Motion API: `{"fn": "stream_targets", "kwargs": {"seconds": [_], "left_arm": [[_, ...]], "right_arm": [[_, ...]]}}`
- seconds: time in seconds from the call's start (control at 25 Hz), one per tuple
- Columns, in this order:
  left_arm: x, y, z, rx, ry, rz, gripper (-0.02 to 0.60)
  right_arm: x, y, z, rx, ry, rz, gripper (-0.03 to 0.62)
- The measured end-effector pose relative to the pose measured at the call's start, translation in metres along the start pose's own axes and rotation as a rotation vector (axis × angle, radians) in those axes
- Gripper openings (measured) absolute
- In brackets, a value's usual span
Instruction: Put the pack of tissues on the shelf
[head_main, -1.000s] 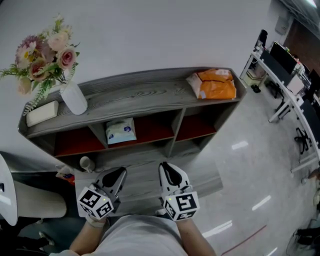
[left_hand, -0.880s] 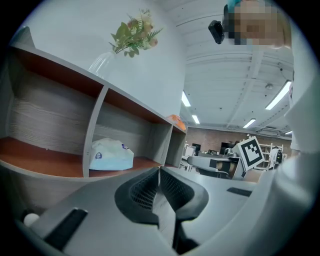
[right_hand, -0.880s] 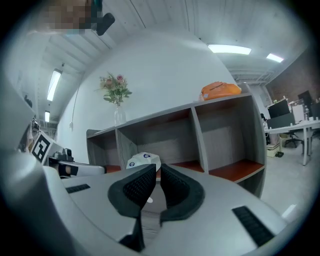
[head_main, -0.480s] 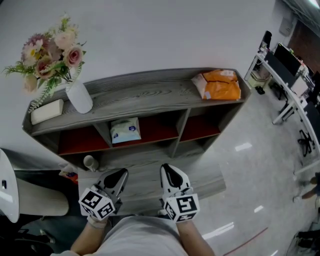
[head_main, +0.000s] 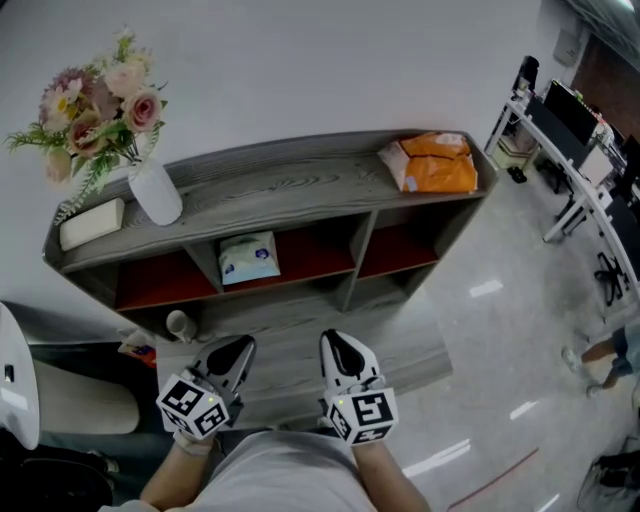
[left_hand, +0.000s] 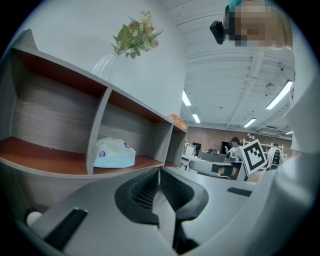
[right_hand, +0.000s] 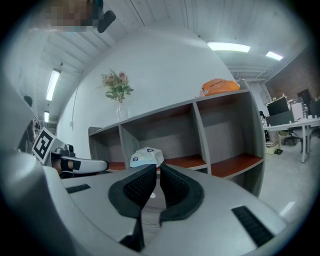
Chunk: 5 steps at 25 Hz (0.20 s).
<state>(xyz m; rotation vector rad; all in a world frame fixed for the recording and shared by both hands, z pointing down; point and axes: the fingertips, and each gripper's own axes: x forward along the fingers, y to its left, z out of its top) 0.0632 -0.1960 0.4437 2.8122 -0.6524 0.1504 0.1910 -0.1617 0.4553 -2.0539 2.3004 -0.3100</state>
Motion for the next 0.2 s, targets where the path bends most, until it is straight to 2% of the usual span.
{"fn": "stream_targets", "kwargs": {"seconds": [0.2], "left_arm": [[-0.0011, -0.0028, -0.0016, -0.001, 0.004, -0.01, 0.018]], "right_arm": [[-0.0016, 0.0065, -0.002, -0.001, 0.009, 0.005, 0.037]]}}
